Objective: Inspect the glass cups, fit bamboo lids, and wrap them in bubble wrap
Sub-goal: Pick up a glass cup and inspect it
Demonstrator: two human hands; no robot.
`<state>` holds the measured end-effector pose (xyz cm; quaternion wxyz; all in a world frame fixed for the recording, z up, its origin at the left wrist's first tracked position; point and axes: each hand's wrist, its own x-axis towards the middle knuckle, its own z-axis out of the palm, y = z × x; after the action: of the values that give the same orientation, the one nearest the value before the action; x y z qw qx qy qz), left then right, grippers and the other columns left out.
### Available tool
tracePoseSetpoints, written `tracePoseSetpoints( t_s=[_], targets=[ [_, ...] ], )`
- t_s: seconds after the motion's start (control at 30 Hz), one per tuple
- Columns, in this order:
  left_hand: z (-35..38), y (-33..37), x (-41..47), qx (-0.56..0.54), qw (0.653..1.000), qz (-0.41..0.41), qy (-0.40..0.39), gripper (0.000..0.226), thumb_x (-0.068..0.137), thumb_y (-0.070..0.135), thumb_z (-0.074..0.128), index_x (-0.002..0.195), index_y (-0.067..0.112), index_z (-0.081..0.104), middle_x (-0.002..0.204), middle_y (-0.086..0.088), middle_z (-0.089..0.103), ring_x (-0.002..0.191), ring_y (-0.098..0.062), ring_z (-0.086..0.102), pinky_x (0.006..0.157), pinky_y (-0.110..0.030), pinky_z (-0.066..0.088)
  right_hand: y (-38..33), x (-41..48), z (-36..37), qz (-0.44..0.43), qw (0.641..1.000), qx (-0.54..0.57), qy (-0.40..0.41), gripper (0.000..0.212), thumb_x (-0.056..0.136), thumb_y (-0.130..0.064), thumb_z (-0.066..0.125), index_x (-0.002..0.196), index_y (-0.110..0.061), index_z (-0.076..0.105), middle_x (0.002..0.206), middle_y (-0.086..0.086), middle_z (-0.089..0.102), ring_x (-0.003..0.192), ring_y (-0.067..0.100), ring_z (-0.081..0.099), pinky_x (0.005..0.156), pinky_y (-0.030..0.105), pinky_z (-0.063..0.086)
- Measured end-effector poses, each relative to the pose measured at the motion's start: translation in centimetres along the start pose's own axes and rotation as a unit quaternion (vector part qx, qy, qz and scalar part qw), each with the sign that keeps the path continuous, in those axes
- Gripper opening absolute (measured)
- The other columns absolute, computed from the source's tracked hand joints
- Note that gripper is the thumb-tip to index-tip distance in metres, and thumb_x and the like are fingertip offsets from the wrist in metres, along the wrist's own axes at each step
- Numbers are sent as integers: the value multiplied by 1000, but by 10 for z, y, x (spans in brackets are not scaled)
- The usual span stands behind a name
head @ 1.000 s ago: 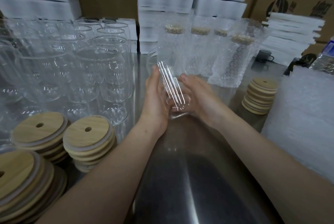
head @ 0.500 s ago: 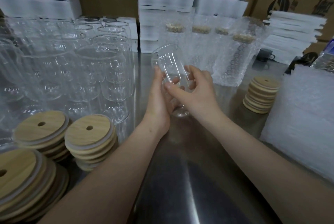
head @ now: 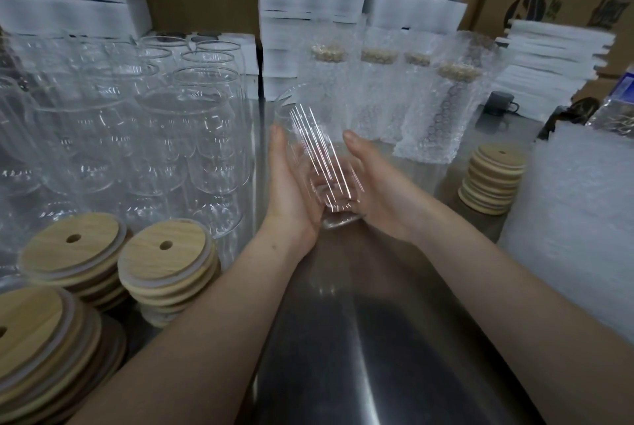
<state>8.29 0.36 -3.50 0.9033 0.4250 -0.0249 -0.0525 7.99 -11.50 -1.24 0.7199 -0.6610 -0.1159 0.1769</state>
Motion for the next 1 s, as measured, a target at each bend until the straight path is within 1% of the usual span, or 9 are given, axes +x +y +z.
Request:
tracePoseSetpoints(
  t_s=[0.17, 0.33, 0.4, 0.53, 0.67, 0.73, 0.8, 0.87, 1.0],
  targets=[
    [3, -3, 1, -1, 1000, 8, 8, 70, 100, 62, 19, 123, 10, 58, 123, -16, 66, 108, -32, 67, 86, -45, 55, -1, -2, 6, -53, 989, -22, 136, 46, 79, -42, 70, 107, -6, 61, 85, 7, 68, 66, 19, 64, 61, 30, 53],
    [0, -3, 1, 9, 1000, 16, -23, 61, 98, 63, 27, 101, 12, 61, 95, -9, 76, 91, -26, 74, 70, -35, 60, 8, 5, 13, -112, 951, -100, 269, 54, 66, -44, 85, 105, -20, 57, 92, -1, 69, 76, 15, 68, 69, 34, 57],
    [2, -2, -3, 6, 999, 9, -41, 58, 96, 64, 32, 103, 13, 58, 99, -8, 76, 91, -25, 74, 72, -35, 60, 11, 6, 13, -140, 910, -220, 323, 64, 55, -60, 79, 104, -30, 52, 100, -6, 62, 84, 8, 63, 76, 29, 54],
    [8, -1, -6, -19, 1000, -6, -23, 63, 84, 68, 47, 121, 17, 44, 121, -8, 64, 107, -28, 68, 74, -41, 55, 18, 2, 12, -222, 828, -387, 341, 74, 66, -59, 79, 125, -28, 47, 113, -10, 46, 96, -1, 51, 81, 20, 46],
    [3, 3, -5, -30, 999, 13, 2, 73, 87, 69, 43, 131, 12, 51, 121, -6, 67, 109, -28, 68, 92, -45, 54, 9, 0, 7, -216, 902, -284, 243, 46, 86, -41, 70, 127, -26, 55, 107, -9, 50, 84, -13, 50, 75, 7, 41],
    [0, 5, -5, -26, 999, 11, 21, 77, 89, 71, 38, 133, 10, 54, 126, -7, 66, 115, -27, 65, 106, -49, 45, -1, -1, 5, -185, 943, -150, 233, 19, 95, -30, 62, 113, -26, 64, 89, -16, 63, 74, -5, 56, 69, 13, 44],
    [1, 5, -4, -41, 999, 6, 25, 84, 87, 73, 36, 134, 7, 54, 130, -12, 64, 119, -30, 62, 108, -52, 43, -5, -1, 5, -120, 966, -98, 207, 22, 96, -32, 58, 113, -20, 63, 88, -6, 67, 76, 10, 59, 72, 26, 46],
    [4, 4, -6, -63, 998, -2, 27, 92, 82, 76, 38, 135, 3, 53, 132, -20, 61, 120, -37, 60, 105, -54, 45, -5, -3, 6, -67, 985, -90, 130, 38, 99, -39, 50, 119, -9, 60, 96, 12, 64, 83, 28, 57, 75, 40, 45],
    [-1, 4, -1, -44, 998, -10, 47, 85, 88, 80, 25, 116, 10, 65, 105, -13, 73, 95, -31, 72, 74, -44, 61, -3, -6, 16, -76, 990, -82, 79, 20, 98, -37, 55, 101, -21, 67, 83, 0, 68, 71, 21, 62, 57, 28, 53]
  ],
)
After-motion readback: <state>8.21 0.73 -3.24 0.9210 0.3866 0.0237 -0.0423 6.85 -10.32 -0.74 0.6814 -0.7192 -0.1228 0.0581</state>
